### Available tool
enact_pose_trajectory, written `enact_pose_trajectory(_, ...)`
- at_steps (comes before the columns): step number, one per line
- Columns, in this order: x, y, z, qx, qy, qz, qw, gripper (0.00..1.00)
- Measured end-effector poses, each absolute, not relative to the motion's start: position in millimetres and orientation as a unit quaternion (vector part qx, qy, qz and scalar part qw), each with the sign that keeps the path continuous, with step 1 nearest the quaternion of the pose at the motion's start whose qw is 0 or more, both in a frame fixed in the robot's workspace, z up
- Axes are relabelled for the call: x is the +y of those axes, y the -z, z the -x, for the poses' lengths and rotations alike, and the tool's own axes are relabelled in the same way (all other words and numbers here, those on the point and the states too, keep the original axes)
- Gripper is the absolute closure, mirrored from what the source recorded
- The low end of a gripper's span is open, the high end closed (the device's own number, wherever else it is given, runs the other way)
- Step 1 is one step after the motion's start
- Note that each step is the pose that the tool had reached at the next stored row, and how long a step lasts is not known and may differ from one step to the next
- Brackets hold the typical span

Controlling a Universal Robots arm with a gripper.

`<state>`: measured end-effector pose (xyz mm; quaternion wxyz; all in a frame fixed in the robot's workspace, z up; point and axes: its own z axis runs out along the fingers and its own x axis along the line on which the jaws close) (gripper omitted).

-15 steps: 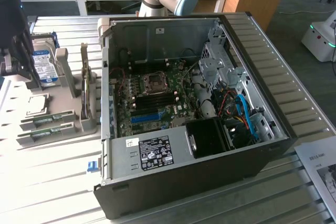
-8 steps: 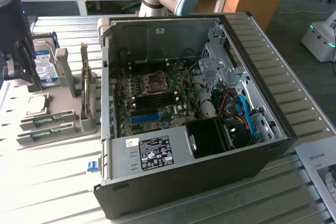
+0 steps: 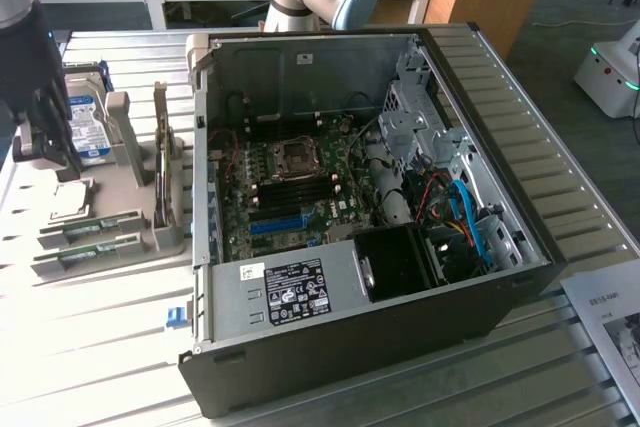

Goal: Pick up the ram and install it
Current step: 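Pick up the ram and move it above insertion slot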

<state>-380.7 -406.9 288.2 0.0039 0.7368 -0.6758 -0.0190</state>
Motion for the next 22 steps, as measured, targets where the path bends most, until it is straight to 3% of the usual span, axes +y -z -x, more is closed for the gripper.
enact_pose_trajectory(22,-406.9,-262.3,380.7,-0.676,0.019,-0.737,0.004,0.76)
